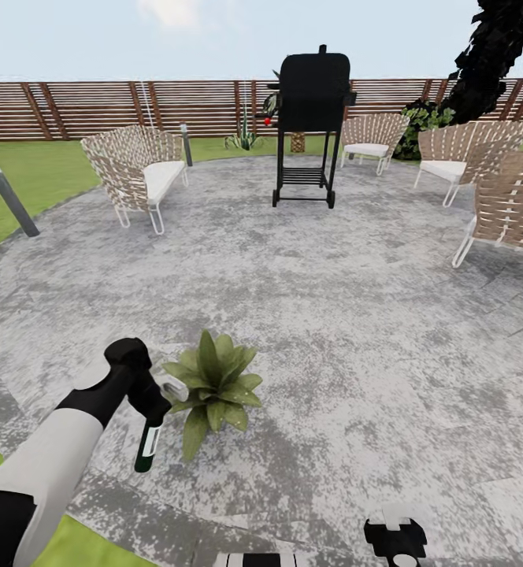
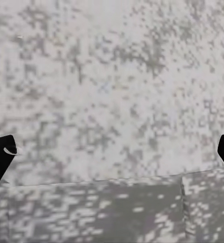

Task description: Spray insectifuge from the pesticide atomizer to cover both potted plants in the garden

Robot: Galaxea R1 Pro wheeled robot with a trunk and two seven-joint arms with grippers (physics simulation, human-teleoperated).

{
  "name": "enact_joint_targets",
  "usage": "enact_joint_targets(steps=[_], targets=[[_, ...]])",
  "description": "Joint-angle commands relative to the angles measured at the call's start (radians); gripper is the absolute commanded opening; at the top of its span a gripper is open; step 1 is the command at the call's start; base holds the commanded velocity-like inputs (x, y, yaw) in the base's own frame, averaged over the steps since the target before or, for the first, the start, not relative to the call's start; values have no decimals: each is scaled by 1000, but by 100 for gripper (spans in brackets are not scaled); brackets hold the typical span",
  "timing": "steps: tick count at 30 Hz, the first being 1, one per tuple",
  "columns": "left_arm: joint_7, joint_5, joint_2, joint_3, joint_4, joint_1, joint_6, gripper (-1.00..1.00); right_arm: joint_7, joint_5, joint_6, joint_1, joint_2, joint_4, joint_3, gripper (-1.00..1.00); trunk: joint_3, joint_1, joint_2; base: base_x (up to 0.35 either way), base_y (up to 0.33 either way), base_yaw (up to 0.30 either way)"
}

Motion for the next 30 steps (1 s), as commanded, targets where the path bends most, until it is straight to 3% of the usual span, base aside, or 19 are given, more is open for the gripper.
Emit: enact_joint_targets(steps=[1,9,18,20,22,28,30], targets=[[-10,-8,2,-2,-1,0,11,-100,-3,10,-4,-1,0,2,-8,100,0,0,0,0,4,-111],[-10,-8,9,1,1,3,10,-100,-4,9,-4,-1,0,1,-8,100,4,0,0,0,1,-157],[-10,-6,18,9,2,92,10,-100,-4,11,-6,-1,-3,2,-8,100,4,0,0,0,77,-5],[-10,-5,17,61,-1,100,10,-100,-4,11,-6,-1,-3,2,-8,100,4,0,0,0,5,0],[-10,-5,12,82,-1,100,10,-100,-4,12,-6,-1,-3,2,-8,100,4,0,0,0,1,0],[-10,-5,4,87,-7,97,10,-100,-4,11,-5,-1,-2,2,-8,100,4,0,0,89,82,0],[-10,-6,10,87,-56,95,10,-100,-4,11,-5,-1,-1,1,-8,100,4,0,0,17,16,0]])
